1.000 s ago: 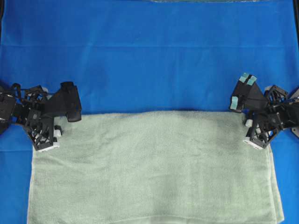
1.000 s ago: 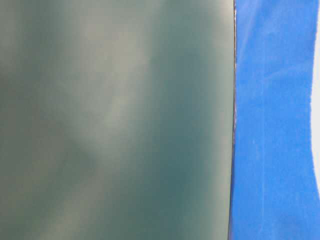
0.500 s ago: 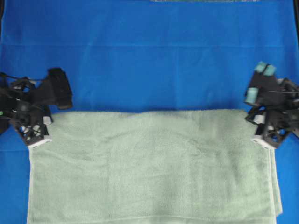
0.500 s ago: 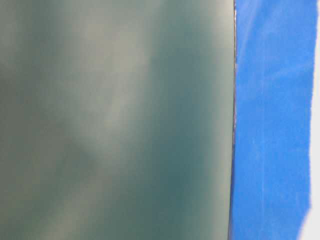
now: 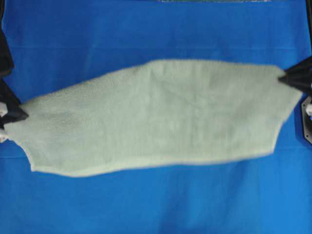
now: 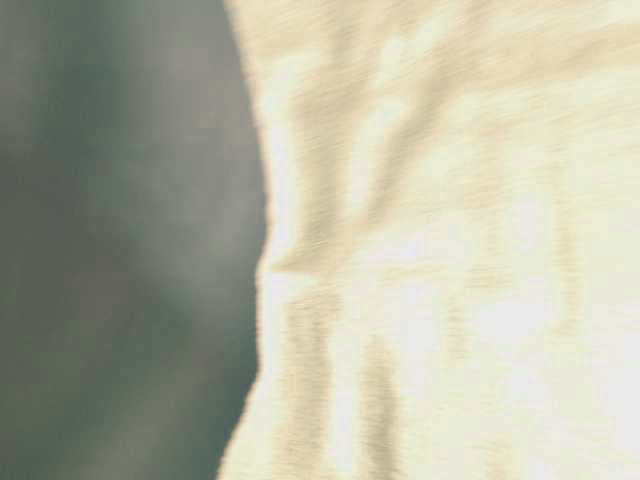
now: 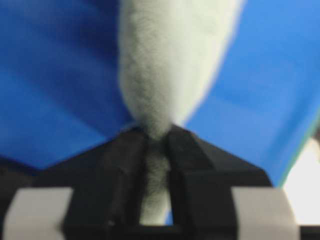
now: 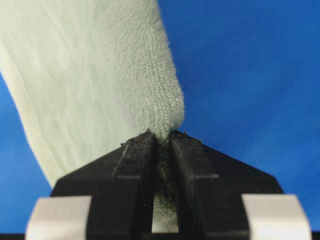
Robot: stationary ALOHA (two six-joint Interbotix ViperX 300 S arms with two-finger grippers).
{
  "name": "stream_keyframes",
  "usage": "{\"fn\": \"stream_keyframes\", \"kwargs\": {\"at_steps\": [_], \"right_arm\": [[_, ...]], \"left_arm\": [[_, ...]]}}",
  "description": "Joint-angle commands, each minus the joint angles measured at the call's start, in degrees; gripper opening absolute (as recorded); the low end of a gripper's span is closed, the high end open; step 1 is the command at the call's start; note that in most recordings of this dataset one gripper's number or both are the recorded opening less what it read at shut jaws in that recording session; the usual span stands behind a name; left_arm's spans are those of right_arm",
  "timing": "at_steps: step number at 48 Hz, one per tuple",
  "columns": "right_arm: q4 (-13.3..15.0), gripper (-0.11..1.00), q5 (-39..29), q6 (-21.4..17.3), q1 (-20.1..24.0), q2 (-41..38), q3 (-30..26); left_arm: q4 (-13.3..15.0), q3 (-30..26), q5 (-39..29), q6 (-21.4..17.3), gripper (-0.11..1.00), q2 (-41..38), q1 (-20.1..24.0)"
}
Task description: Fold a bath towel.
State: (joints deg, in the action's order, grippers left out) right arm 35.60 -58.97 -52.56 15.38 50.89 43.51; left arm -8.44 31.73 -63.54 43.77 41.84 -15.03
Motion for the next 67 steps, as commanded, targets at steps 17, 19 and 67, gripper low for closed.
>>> {"fn": "stream_keyframes", "kwargs": {"at_steps": [17,19,67], "right_arm": [[20.48,0.12,2.72,0.26,-20.74,-7.73,-6.42],[21.27,0.12,4.04,0.35,-22.85,-8.61,-6.94],[17.58,0.12,-33.22,-9.05,-5.89,-12.13,-6.77]], "left_arm": [[0.00,-9.84,17.05,0.09,0.08,-12.04,-10.99],[0.00,-11.07,17.84,0.09,0.08,-13.54,-11.60],[-1.14,-17.84,21.97,11.16,0.08,-29.71,-14.77]]}}
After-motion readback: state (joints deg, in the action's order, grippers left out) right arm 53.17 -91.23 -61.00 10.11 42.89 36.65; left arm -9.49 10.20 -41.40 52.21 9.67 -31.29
